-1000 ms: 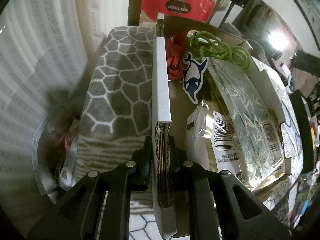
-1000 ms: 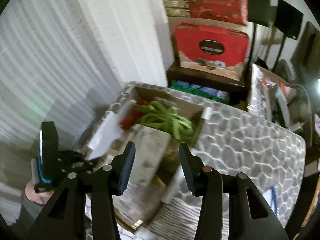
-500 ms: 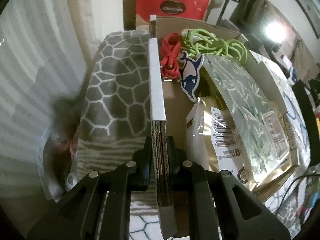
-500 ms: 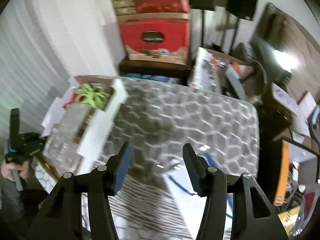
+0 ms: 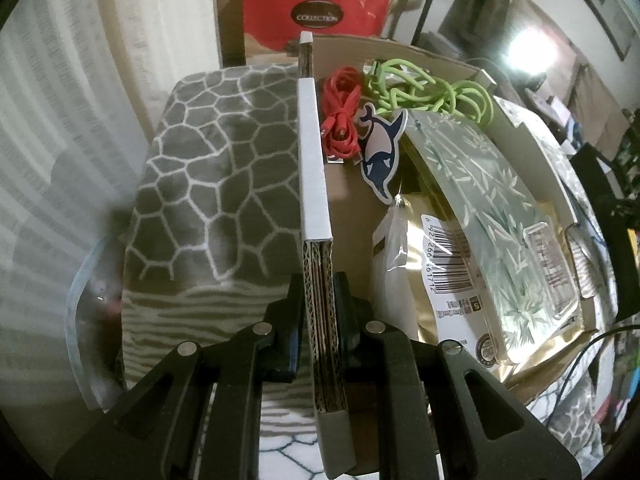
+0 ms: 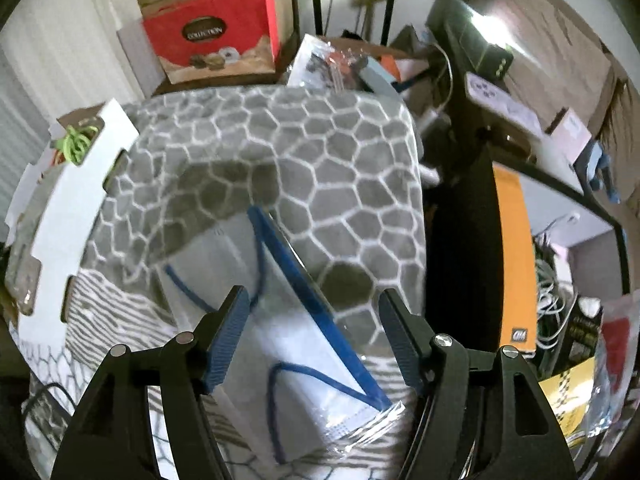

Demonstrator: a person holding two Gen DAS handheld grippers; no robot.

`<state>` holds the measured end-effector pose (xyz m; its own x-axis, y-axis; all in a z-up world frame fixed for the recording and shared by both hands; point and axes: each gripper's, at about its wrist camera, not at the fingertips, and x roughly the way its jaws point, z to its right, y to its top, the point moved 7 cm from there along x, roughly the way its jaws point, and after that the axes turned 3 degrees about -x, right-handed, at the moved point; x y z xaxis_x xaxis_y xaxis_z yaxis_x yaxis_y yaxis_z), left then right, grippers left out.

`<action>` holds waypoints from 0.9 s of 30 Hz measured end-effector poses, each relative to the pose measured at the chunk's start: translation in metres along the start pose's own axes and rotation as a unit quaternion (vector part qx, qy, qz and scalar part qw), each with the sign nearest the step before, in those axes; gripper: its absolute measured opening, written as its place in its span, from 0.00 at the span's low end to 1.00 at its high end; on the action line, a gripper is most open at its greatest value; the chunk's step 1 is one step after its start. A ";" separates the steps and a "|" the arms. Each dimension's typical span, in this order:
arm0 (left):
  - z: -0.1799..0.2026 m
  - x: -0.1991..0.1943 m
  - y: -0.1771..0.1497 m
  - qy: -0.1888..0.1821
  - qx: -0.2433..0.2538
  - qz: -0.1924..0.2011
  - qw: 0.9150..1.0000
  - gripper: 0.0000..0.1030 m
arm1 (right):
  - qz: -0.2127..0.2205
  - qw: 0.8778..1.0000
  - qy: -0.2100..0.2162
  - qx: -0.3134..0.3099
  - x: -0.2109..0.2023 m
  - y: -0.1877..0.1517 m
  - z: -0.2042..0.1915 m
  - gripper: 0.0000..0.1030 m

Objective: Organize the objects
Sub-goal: 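Reach the right tool to the blue-striped zip bag and grasp it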

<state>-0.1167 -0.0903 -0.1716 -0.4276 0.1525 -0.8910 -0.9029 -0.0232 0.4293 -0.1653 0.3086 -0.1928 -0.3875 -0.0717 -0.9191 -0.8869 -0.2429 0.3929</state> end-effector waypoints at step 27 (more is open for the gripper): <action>0.004 0.002 0.000 0.001 -0.003 -0.003 1.000 0.12 | -0.004 0.995 0.102 0.011 -0.002 -0.016 -0.028 0.05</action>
<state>-0.1169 -0.0861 -0.1725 -0.4214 0.1505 -0.8943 -0.9060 -0.0274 0.4223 -0.1431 0.2852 -0.1983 -0.3232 -0.2661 -0.9081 -0.8957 -0.2238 0.3843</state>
